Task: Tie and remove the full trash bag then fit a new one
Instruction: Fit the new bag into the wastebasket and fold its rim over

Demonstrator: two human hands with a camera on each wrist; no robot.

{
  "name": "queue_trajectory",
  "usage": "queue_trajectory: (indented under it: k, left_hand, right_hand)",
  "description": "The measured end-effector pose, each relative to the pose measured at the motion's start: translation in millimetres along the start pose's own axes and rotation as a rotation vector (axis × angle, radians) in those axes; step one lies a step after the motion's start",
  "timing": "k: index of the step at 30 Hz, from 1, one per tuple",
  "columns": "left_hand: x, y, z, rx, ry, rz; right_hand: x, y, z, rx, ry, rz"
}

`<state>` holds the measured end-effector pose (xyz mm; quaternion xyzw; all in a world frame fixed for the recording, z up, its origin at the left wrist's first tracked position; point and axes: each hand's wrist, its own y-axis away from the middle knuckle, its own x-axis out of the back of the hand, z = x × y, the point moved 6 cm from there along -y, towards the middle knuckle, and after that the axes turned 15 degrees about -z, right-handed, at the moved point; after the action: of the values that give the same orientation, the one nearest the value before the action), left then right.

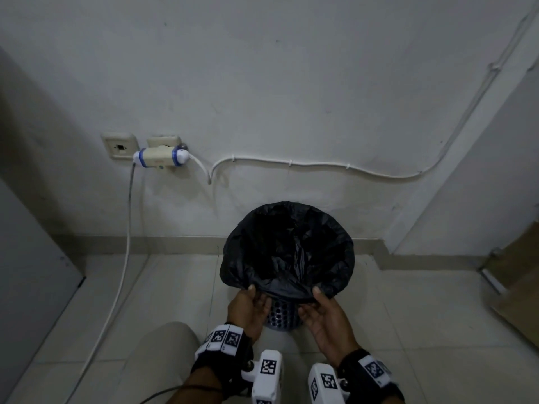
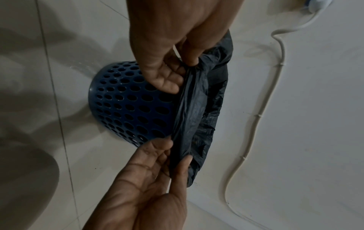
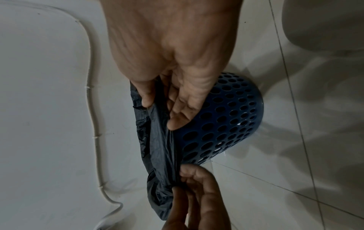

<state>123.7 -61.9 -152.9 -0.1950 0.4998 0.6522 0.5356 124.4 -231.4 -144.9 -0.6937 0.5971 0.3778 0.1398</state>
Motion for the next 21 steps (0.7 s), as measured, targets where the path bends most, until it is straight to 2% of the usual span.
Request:
queue_trajectory:
  k: [4,11,16,19,21]
  left_hand:
    - [-4.3,4.2,7.4,0.025,-0.024,0.003]
    - [1.2,3.1,12.8,-0.024,-0.048,0.037]
    - [-5.6,2.5,21.8,-0.079,-0.178,0.022]
    - [-11.8,1.9,21.8,-0.048,-0.224,0.024]
    - [-16.3,3.1,18.6,-0.015,-0.198,-0.023]
  right_hand:
    - [3.7,-1.0,0.9,0.006,0.022,0.028]
    - [7.1,-1.9,1.0,0.01,0.037,0.02]
    - [7.3,-2.9,1.2,0.015,0.041,0.018]
    - [8.7,-3.2,-0.3,0.003,0.041,0.009]
    - [10.4,-3.0,-3.7,-0.008,0.042,0.009]
